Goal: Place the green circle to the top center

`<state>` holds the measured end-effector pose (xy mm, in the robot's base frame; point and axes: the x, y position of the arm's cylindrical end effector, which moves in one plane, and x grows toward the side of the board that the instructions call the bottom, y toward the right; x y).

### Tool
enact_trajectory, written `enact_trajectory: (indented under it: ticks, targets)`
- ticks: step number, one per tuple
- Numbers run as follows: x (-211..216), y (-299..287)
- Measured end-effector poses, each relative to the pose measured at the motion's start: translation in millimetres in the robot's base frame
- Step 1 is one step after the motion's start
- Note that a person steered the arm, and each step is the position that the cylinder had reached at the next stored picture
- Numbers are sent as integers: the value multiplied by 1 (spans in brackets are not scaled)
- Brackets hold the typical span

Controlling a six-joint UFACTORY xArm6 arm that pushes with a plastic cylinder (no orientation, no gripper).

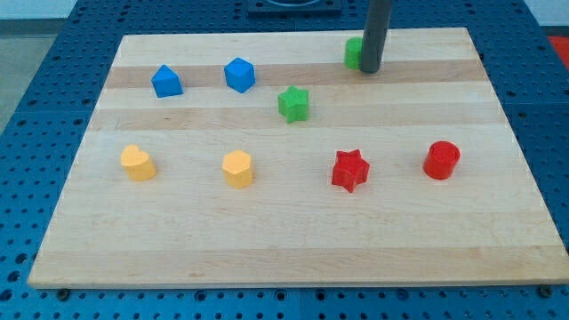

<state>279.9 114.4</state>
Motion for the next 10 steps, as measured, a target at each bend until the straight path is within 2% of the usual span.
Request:
enact_trajectory:
  ticks: [1,2,3,5,6,7,8,9,10]
  targets:
    - [2,14]
    - [2,58]
    - [-12,64]
    - [-46,2]
    - [-47,-16]
    - [-40,21]
    - [-13,13]
    - [-6,-32]
    - [-19,-69]
